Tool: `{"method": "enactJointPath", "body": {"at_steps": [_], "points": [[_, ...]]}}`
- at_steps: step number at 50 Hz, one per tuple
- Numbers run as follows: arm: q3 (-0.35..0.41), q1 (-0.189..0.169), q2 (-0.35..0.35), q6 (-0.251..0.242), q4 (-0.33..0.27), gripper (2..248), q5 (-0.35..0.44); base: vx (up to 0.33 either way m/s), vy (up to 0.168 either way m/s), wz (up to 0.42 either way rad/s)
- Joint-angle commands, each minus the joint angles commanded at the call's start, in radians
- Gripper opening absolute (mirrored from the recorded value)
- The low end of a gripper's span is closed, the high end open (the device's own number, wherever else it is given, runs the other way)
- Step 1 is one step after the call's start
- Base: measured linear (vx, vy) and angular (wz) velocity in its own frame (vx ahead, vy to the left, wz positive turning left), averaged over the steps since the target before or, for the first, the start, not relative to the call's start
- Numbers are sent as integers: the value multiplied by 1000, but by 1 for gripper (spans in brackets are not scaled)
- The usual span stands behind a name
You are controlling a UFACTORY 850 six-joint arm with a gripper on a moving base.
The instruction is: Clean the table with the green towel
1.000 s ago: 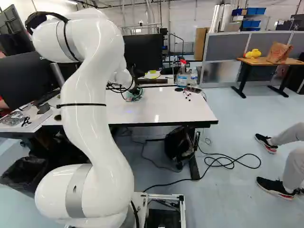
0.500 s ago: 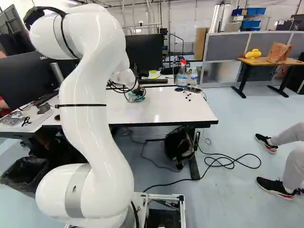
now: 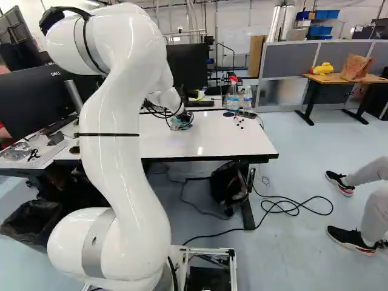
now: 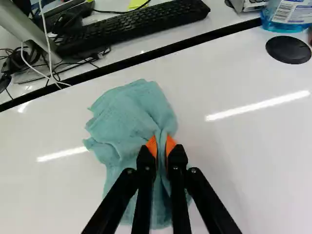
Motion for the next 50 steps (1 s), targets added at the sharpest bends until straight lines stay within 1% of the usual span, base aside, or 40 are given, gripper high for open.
{"method": "enactJointPath", "body": {"at_steps": [28, 37, 50], "points": [[-5, -74, -4, 0, 0, 41, 0, 0, 0, 0], [-1, -71, 12, 0, 0, 41, 0, 0, 0, 0], [13, -42, 47, 0, 0, 41, 0, 0, 0, 0]]}}
